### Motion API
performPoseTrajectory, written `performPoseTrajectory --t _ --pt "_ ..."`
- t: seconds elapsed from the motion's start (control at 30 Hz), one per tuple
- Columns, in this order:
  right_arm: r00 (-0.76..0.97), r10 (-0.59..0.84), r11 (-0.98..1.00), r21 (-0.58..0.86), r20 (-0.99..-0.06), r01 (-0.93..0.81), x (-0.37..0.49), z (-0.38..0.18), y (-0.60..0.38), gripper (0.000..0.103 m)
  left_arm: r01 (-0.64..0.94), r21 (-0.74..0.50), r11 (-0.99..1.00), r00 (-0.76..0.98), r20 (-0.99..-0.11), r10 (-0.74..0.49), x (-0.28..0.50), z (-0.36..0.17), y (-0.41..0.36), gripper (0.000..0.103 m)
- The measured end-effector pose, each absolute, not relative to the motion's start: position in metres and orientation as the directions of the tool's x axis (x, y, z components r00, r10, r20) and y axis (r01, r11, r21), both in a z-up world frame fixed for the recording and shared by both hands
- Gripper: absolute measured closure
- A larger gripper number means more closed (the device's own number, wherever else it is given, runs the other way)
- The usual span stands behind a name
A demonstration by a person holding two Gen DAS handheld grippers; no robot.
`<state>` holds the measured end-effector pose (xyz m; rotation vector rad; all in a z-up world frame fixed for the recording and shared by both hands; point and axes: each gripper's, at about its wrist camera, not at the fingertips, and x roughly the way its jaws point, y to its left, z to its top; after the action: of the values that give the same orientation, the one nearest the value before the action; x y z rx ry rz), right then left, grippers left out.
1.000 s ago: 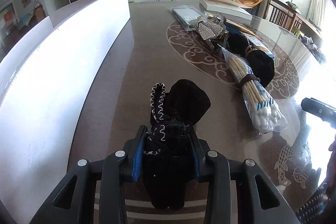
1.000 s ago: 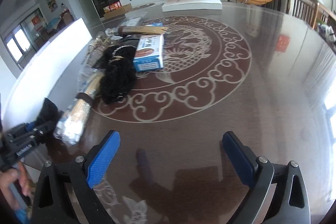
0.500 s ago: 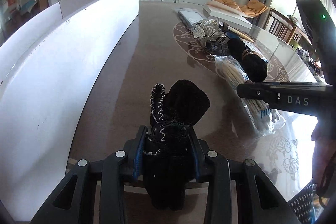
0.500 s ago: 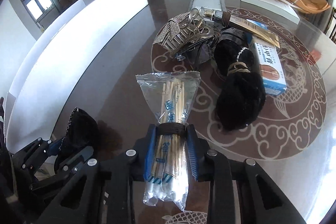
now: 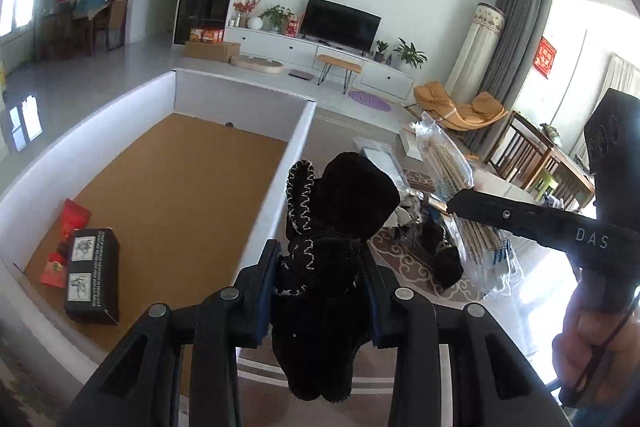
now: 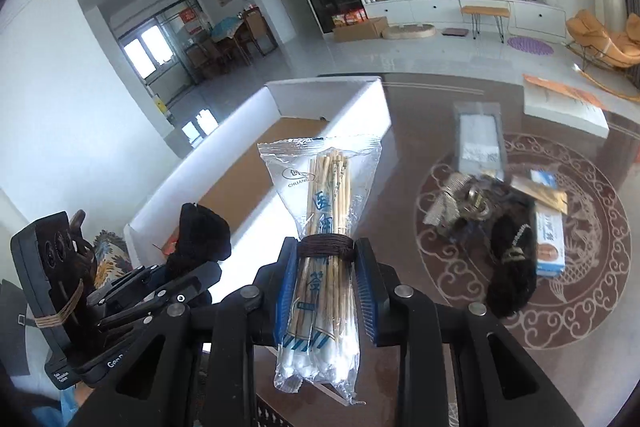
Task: Organize objects
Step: 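Carry the glove and swab bundle into the cardboard box and release both, then move both open grippers back to the table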
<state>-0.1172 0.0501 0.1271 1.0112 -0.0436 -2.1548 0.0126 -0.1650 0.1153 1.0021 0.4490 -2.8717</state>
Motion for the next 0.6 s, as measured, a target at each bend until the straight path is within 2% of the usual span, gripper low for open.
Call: performPoseTrajectory --t 0.17,0.33,0.37,0.4,0.47,0.5,0.6 --pt "-0.348 -0.692 -0.631 0.297 -0.633 0.716 -0.117 0.143 -0.054 0.074 0.324 -0.16 -0.932 -0.716 -0.686 -0.132 0.0 0.105 -0.24 0.067" --pt "-0.31 -0.651 -0.617 0.246 -0.693 0.748 -0.123 0.108 -0.128 0.072 0.396 -0.092 -0.914 -0.596 -0.783 -0.179 -0.023 0.07 -0.279 0.066" --pt "-0.292 -0.639 -0.619 0.251 -0.712 0.744 -0.127 0.098 -0.135 0.069 0.413 -0.077 -0.908 -0.571 -0.798 -0.192 -0.026 0.064 -0.282 0.061" --pt "-0.276 -0.628 -0.624 0.26 -0.727 0.737 -0.131 0.088 -0.139 0.056 0.433 -0.067 -0.899 -0.553 -0.807 -0.206 -0.027 0.059 -0.285 0.054" --pt "-0.28 -0.639 -0.63 0.28 -0.716 0.724 -0.132 0.081 -0.13 0.04 0.474 -0.055 -0.879 -0.538 -0.808 -0.24 -0.023 0.055 -0.288 0.019" --pt "-0.299 -0.649 -0.632 0.278 -0.7 0.723 -0.13 0.081 -0.12 0.035 0.491 -0.054 -0.869 -0.548 -0.795 -0.261 -0.018 0.056 -0.287 0.016" --pt "-0.396 -0.634 -0.667 0.211 -0.664 0.714 -0.121 0.083 -0.081 0.021 0.497 -0.089 -0.863 -0.594 -0.76 -0.264 -0.002 0.063 -0.277 0.015"
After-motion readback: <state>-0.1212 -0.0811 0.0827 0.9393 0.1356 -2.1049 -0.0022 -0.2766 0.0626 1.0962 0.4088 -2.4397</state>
